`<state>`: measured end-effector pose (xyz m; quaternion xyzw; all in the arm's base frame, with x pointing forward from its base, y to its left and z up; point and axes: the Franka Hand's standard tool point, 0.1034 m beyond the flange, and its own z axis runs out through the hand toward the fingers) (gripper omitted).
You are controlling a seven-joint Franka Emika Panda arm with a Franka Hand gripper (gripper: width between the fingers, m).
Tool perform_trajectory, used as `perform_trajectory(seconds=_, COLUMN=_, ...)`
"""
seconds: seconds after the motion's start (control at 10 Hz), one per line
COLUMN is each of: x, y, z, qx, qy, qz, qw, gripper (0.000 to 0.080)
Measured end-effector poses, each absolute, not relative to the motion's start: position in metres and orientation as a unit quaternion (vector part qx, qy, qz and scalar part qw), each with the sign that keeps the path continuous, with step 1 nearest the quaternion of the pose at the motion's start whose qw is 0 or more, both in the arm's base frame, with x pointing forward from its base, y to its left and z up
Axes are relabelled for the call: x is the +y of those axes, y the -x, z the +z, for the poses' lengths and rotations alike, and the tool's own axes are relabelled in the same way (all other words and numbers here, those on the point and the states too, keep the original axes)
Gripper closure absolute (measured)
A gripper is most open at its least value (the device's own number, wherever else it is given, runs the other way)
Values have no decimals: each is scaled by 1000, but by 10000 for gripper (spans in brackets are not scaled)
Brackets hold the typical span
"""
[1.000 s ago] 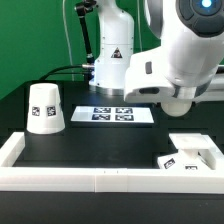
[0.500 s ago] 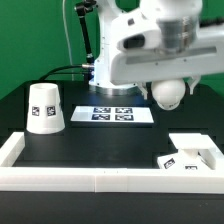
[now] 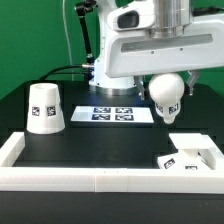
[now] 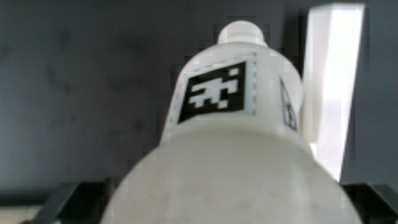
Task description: Assemble lamp
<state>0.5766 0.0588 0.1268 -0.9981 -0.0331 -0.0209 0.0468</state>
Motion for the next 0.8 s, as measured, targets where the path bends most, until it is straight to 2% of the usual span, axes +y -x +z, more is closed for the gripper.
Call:
perform_trajectory(seconds=0.1, x=53, y=-586, z=138, qx=-51, qy=996, qz=-65, qw=41, gripper=223)
perform_trajectory(seconds=0.2, x=49, y=-601, z=156, qx=-62, qy=992, qz=-108, qw=35, gripper=223)
perform_trajectory(seconds=0.5, x=54, y=-609, z=165, qx=-105, qy=986, qz=-124, qw=27, gripper=223)
perform_trajectory(seconds=0.8, x=53, y=-609, z=162, qx=-112, qy=986, qz=-125, qw=24, gripper=223)
